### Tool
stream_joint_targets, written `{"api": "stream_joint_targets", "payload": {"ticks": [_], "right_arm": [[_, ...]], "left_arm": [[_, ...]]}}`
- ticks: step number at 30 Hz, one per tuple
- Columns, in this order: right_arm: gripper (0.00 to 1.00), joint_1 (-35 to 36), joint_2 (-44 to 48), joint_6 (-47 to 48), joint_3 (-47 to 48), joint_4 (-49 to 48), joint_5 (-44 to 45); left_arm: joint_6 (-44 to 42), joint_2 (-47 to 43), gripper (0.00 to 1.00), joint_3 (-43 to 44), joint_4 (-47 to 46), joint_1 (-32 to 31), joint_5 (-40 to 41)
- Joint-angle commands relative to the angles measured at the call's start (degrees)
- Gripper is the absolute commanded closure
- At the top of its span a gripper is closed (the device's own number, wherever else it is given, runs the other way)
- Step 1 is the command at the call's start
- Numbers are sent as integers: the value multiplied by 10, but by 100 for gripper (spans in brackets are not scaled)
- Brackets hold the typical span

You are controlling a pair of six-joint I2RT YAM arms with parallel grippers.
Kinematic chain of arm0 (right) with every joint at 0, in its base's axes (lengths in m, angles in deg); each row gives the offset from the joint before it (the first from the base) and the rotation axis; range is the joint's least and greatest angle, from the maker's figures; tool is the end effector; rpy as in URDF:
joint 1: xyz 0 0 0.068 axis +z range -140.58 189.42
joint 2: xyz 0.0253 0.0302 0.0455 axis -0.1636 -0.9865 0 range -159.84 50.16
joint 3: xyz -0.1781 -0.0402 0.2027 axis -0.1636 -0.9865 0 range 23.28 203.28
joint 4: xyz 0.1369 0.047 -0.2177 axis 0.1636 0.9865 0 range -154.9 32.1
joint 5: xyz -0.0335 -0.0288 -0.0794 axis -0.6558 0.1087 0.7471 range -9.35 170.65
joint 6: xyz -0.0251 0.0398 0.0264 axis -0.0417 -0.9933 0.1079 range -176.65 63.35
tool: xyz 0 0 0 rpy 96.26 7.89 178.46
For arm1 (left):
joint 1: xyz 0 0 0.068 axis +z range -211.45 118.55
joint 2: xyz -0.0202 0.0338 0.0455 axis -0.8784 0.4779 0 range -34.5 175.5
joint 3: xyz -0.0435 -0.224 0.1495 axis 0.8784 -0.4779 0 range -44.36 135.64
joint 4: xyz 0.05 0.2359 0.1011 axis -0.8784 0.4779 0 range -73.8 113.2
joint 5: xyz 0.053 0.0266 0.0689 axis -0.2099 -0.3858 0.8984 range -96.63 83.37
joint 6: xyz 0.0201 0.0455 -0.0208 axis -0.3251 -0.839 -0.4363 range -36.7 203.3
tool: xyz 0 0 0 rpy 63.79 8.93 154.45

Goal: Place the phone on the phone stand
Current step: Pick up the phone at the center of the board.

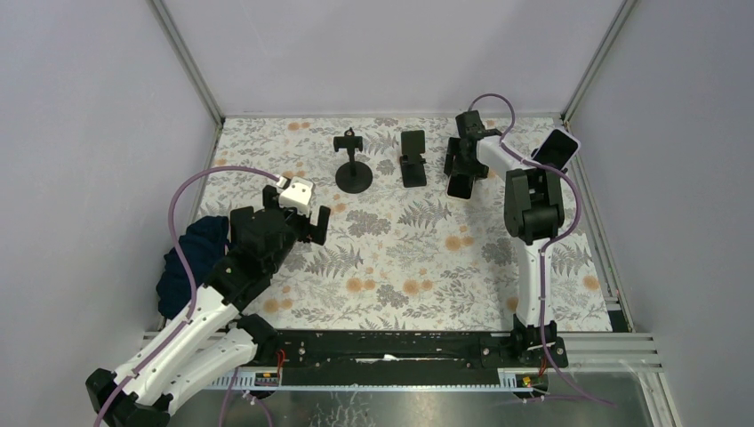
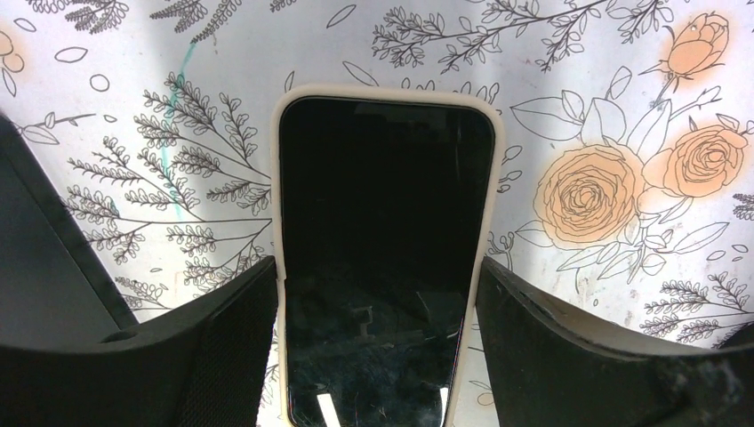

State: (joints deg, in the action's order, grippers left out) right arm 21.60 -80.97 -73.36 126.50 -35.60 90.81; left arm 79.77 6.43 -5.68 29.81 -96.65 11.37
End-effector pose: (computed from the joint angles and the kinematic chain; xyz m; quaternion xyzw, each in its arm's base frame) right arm 0.4874 0.0988 0.1591 0.0626 0.9538 -0.0122 0.2934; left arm 0.1466 -0.0899 0.3073 0.1723 0.7748 -0.0424 0.6068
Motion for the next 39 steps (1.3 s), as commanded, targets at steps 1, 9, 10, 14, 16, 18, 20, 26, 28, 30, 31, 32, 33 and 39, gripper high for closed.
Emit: {"api": "stream_joint_targets", "payload": {"ticks": [1, 9, 10, 14, 16, 18, 20, 26, 28, 30, 31, 32, 33, 39], "right_arm": [[51, 2, 14, 23, -42, 3, -56], [54, 2, 105, 15, -116, -48, -133], [54, 2, 109, 15, -123, -49, -140], [54, 2, 134, 5, -164, -62, -170], [54, 2, 146, 1, -182, -71, -184], [54, 3, 160, -7, -199, -78, -197], [54, 3, 175, -11, -213, -84, -212], [54, 10, 202, -27, -256, -105, -246], [54, 14, 215, -32, -270, -112, -256], [54, 18, 229, -37, -289, -124, -266], [54, 21, 235, -41, -297, -129, -270], [54, 24, 243, -43, -305, -136, -275], [54, 27, 250, -45, -312, -140, -279], [53, 38, 281, -61, -334, -161, -306]], "left_arm": [[24, 16, 1, 0, -32, 3, -56], [253, 95, 1, 12, -157, 3, -235], [283, 103, 1, 0, -188, 3, -244], [430, 152, 1, -83, -364, -2, -267], [474, 184, 1, -115, -428, -16, -258], [505, 239, 2, -133, -477, -34, -242], [533, 293, 2, -130, -500, -49, -229], [608, 458, 8, -96, -599, -68, -223], [628, 510, 11, -73, -625, -70, -228], [645, 559, 11, -50, -645, -75, -226], [650, 575, 11, -39, -647, -78, -222], [655, 592, 11, -28, -648, -81, -218], [660, 609, 11, -19, -650, -82, -216], [697, 695, 11, 21, -680, -90, -216]]}}
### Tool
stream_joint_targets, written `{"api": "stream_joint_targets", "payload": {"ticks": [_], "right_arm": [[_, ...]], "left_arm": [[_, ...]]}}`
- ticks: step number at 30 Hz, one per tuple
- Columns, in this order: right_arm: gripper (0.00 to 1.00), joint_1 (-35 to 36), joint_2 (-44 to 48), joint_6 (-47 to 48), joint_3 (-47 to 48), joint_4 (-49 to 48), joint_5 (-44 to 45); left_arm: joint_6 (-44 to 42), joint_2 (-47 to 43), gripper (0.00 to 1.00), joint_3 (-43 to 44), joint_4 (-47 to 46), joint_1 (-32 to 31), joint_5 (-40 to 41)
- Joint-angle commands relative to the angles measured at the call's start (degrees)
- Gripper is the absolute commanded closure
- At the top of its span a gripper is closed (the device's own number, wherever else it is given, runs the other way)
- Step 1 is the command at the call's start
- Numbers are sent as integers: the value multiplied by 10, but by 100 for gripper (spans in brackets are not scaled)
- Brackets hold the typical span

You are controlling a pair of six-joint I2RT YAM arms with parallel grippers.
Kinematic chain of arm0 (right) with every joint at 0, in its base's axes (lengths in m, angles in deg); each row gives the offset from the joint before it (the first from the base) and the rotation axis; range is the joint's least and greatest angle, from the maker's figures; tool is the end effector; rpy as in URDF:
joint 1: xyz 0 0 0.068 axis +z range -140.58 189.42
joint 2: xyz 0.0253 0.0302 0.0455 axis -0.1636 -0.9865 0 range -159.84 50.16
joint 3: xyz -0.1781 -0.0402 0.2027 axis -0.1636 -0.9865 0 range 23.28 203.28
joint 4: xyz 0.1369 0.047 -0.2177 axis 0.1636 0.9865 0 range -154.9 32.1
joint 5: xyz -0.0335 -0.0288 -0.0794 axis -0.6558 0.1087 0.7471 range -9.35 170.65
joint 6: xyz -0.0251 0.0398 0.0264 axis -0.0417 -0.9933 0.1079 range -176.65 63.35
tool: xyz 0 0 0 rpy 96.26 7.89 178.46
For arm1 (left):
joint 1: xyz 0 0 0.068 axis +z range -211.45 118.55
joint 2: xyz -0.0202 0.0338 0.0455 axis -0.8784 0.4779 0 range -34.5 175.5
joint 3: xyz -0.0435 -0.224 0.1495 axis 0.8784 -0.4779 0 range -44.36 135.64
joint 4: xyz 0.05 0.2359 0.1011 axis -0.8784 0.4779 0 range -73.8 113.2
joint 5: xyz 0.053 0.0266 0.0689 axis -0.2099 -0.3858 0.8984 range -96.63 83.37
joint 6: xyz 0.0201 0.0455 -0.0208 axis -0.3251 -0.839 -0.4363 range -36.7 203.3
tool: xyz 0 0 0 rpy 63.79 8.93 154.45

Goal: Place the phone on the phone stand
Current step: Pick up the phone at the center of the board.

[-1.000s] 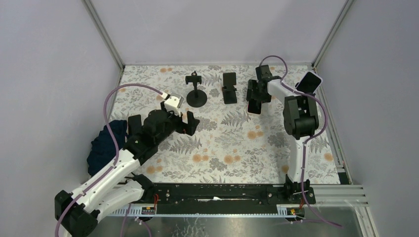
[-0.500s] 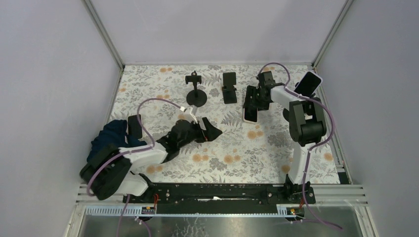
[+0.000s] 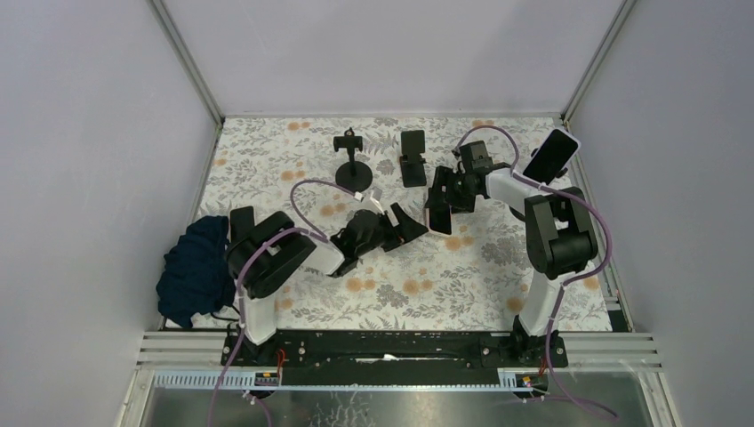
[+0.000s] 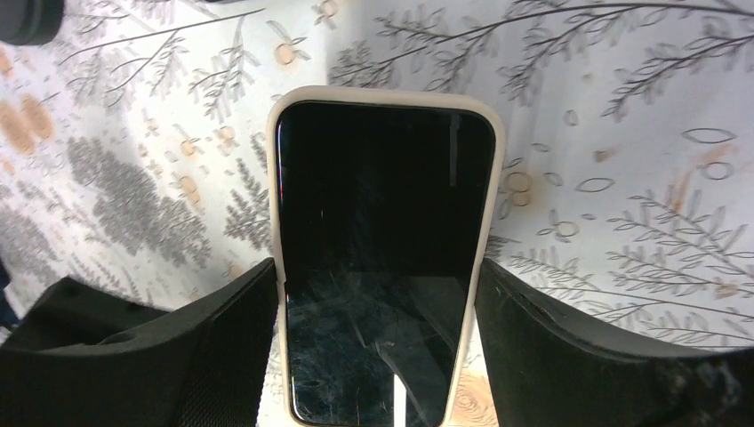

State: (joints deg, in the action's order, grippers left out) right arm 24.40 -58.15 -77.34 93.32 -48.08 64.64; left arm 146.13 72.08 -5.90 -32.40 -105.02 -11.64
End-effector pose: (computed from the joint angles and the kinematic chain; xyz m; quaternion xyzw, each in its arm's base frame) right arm 0.3784 0.1114 0.1708 0.0052 0.9456 0.2174 0.2421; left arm 0.2483 -0.2404 0.1250 -0.1117 0.8087 -0.4830 0.3167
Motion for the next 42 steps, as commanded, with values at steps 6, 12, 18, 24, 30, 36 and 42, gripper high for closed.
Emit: {"api": "stream_joint_targets", "payload": {"ticks": [6, 12, 18, 24, 30, 36, 42], "right_arm": [[53, 21, 72, -26, -17, -49, -55], [53, 36, 82, -24, -27, -58, -51], [52, 44, 90, -19, -33, -64, -46], [45, 46, 97, -19, -40, -70, -43], [28, 47, 89, -19, -37, -68, -25], [20, 47, 78, -10, -32, -70, -20], [16, 48, 62, 1, -31, -76, -31]], "left_arm": [[45, 73, 12, 60, -43, -9, 27], [62, 103, 24, 90, -33, -10, 21], [66, 119, 72, 93, -56, -9, 13], [32, 115, 100, 76, -108, -9, 8], [16, 104, 100, 53, -174, -11, 4], [8, 105, 100, 60, -192, -21, -5], [8, 110, 100, 69, -197, -28, -10]]}}
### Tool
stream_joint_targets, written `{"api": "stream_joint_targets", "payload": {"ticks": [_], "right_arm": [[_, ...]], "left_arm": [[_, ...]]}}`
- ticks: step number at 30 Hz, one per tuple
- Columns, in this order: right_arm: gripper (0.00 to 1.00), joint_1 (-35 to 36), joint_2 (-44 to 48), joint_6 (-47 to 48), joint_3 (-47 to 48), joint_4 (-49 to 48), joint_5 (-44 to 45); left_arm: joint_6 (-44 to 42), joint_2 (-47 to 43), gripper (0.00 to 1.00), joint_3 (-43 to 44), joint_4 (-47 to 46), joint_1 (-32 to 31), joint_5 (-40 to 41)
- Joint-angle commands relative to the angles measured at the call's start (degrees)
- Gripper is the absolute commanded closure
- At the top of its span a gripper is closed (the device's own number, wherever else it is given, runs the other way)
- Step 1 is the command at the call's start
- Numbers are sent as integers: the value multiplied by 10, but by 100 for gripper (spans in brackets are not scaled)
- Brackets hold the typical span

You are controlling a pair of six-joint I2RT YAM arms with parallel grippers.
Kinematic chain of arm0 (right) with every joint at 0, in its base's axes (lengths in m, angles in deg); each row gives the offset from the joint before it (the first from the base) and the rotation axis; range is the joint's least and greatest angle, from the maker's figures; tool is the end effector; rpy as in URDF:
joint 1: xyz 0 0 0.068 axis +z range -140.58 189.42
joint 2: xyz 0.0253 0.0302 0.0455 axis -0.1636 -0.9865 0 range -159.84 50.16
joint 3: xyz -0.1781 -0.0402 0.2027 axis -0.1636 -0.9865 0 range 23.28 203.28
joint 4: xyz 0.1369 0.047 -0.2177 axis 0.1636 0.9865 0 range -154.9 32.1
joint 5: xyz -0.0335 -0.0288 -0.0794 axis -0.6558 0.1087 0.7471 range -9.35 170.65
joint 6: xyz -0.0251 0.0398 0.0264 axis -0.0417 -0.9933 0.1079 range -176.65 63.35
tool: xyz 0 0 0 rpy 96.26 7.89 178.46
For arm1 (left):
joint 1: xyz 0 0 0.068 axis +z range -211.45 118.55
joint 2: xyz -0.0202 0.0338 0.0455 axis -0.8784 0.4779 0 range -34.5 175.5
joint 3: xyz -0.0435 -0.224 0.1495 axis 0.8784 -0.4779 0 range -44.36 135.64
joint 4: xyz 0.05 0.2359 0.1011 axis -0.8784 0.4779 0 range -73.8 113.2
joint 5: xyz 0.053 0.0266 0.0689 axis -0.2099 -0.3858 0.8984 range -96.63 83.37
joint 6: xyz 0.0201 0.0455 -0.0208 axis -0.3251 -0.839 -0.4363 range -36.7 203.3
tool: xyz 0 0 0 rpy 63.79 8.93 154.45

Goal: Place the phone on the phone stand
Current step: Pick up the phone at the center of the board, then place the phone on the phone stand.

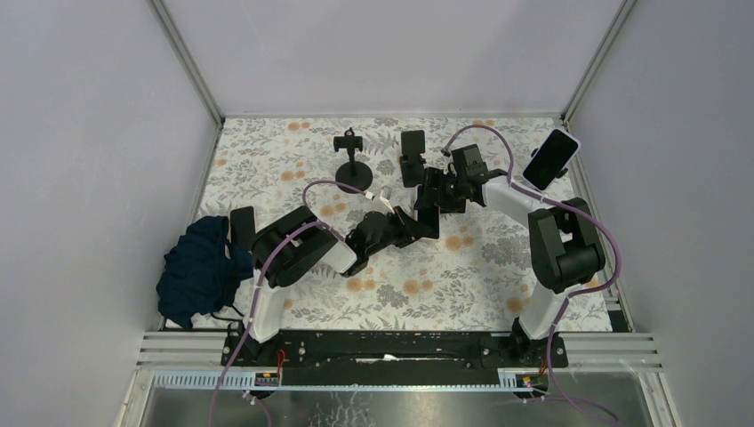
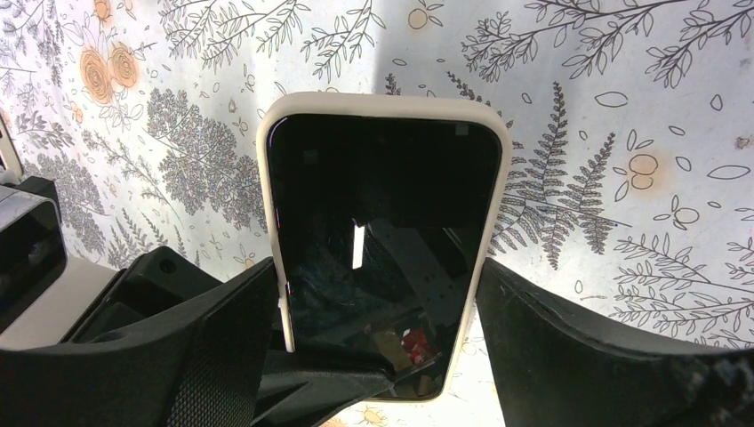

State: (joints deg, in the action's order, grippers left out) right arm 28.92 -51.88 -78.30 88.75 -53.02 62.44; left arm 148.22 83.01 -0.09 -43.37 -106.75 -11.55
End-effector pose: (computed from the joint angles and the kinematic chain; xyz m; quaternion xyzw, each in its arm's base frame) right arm 0.3536 0.1370 0.1932 -0.0389 0.9241 0.2616 0.2759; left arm 0.2627 -0.2698 0.1045 -0.1077 0.7786 -0.5257 0.3254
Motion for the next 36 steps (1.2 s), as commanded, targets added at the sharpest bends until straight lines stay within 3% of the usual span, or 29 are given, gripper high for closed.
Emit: {"api": "stream_joint_targets", "payload": {"ticks": [1, 17, 24, 26, 29, 31, 33, 36], "right_arm": [[15, 2, -3, 11, 14, -28, -11], [10, 2, -27, 38, 9, -43, -43], [24, 2, -11, 31, 13, -47, -10], [40, 2, -8, 34, 13, -47, -8], [57, 2, -3, 40, 14, -49, -8], [65, 2, 5, 42, 15, -54, -9], [68, 2, 11, 43, 16, -63, -8], [70, 2, 19, 50, 31, -71, -6]], "left_arm": [[-12, 2, 100, 11, -87, -12, -10], [-2, -1, 100, 17, -89, -15, -14], [6, 7, 100, 19, -87, -16, -8], [7, 8, 100, 20, -87, -16, -8], [6, 5, 87, 18, -87, -16, -11], [4, -3, 63, 13, -85, -16, -11], [0, -17, 44, 2, -84, -16, -11], [-22, -50, 31, -32, -81, -15, -11]]}}
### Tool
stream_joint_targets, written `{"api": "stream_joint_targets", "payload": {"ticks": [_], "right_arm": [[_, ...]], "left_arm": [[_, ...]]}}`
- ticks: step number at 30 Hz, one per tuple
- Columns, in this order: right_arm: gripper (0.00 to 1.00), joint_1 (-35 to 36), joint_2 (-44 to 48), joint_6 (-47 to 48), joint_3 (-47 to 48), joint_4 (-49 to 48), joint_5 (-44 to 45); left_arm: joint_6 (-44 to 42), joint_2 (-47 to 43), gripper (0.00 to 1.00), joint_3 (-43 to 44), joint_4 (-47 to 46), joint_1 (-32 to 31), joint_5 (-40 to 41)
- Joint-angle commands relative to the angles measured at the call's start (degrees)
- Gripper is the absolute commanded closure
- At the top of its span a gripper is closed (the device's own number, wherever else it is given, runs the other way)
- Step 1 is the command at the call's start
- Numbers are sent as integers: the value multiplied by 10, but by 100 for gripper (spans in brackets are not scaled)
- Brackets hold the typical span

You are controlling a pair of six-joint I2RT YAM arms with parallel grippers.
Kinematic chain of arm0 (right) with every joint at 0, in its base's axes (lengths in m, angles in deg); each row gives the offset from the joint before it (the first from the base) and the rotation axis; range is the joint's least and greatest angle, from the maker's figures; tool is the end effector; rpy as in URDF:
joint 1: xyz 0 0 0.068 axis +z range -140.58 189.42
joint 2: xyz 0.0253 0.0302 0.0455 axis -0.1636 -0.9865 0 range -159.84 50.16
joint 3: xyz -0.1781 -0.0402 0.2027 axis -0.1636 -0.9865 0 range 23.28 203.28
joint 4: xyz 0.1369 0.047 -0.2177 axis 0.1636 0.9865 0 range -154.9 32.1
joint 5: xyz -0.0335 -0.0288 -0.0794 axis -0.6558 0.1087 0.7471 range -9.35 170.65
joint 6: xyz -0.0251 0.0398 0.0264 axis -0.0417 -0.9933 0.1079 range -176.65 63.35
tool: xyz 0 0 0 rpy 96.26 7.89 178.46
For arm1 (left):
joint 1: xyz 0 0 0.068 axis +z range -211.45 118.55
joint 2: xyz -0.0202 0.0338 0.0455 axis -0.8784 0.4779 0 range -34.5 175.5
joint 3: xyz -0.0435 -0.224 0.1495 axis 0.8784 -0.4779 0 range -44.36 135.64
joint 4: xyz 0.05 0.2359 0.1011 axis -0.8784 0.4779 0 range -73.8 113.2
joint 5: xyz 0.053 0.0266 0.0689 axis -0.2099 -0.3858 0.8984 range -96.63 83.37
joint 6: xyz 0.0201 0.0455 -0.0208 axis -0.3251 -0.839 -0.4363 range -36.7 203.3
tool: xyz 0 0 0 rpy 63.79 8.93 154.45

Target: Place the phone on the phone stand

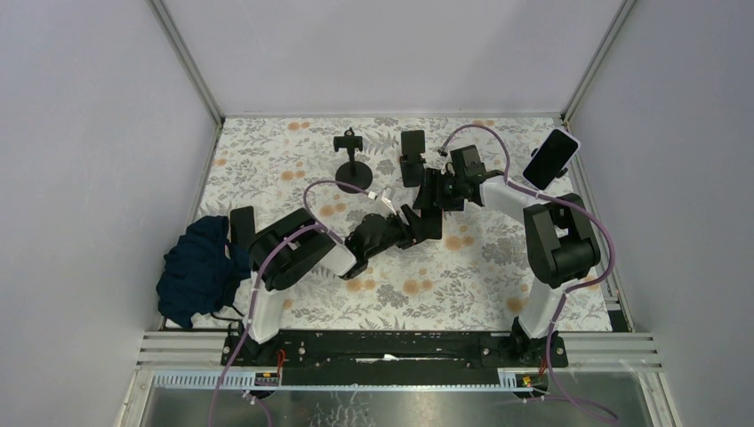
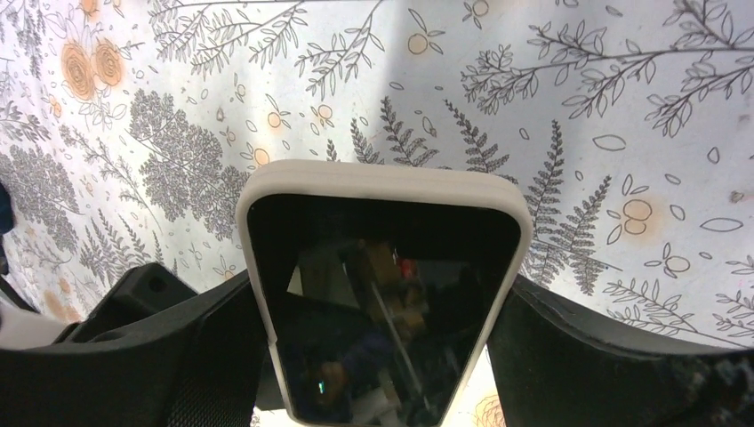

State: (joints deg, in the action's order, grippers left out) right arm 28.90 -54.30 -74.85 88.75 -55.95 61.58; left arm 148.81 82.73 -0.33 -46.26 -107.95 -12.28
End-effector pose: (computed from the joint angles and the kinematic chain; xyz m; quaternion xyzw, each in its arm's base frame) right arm 0.3602 0.1398 0.1817 -0.0698 0.9198 0.2606 0.2850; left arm 0.2567 -0.2756 0.1107 -0.0961 0.7639 -0.5494 0.3247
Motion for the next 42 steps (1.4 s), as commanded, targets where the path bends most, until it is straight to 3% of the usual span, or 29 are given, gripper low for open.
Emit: {"api": "stream_joint_targets", "payload": {"ticks": [1, 8, 13, 21, 29, 35, 42], "right_arm": [[71, 2, 45, 17, 37, -45, 4], [74, 2, 36, 39, 102, -85, 28], [76, 6, 3, 75, 152, -167, 62], [78, 33, -80, 153, 230, -288, 116], [77, 53, -156, 225, 320, -315, 179], [77, 58, -164, 237, 318, -327, 261], [77, 74, -167, 243, 311, -325, 283]], "left_arm": [[-35, -61, 28, -44, -50, -2, -2], [-115, -209, 22, -162, 22, 11, 9], [-222, -373, 22, -200, 187, 15, 35], [-444, -646, 14, -105, 567, 23, 183], [-609, -752, 9, 23, 803, 32, 302], [-692, -798, 6, -1, 847, 33, 367], [-697, -831, 5, -68, 812, 33, 384]]}}
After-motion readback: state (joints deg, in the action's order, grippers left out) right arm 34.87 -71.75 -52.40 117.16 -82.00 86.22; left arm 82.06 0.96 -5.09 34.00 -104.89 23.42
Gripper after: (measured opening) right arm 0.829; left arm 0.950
